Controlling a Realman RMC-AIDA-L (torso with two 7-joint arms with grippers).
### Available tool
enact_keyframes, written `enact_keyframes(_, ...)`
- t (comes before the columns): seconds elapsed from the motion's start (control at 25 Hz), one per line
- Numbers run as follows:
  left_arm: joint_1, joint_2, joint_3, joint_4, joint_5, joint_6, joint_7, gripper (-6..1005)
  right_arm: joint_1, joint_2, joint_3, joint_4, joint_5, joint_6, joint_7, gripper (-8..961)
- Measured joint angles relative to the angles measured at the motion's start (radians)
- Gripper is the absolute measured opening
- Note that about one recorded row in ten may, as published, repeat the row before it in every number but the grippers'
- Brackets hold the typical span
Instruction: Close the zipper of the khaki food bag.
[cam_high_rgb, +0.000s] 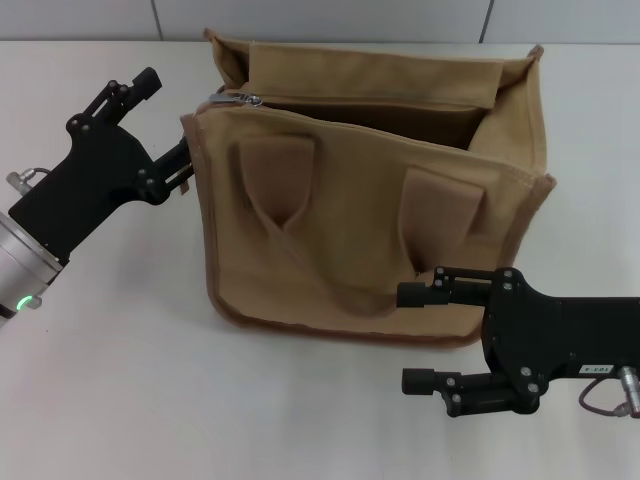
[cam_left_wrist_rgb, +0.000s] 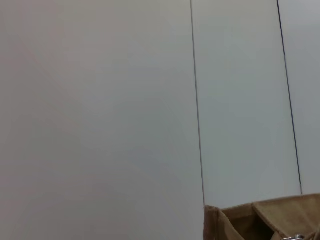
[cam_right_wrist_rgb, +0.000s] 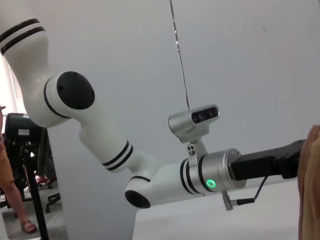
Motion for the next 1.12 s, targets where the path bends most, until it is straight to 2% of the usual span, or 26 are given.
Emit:
enact_keyframes(0.56,0.0,0.001,0.029,-0.028,0.0,-0.032,0.004,768,0.0,-0.002,0.0,0.016,0.014,0.0,-0.013,769)
enact_keyframes(1.04,0.003,0.001,0.028,-0.042,-0.004,0.017,0.024,763,-0.012,-0.005,0.027,0.009,0.042,-0.065,-0.014,770)
enact_keyframes(1.12,0.003,0.001,0.028,-0.044,-0.005,0.034,0.025,622,-0.015,-0.005,0.053,0.009,0.043,-0.097,-0.014,770)
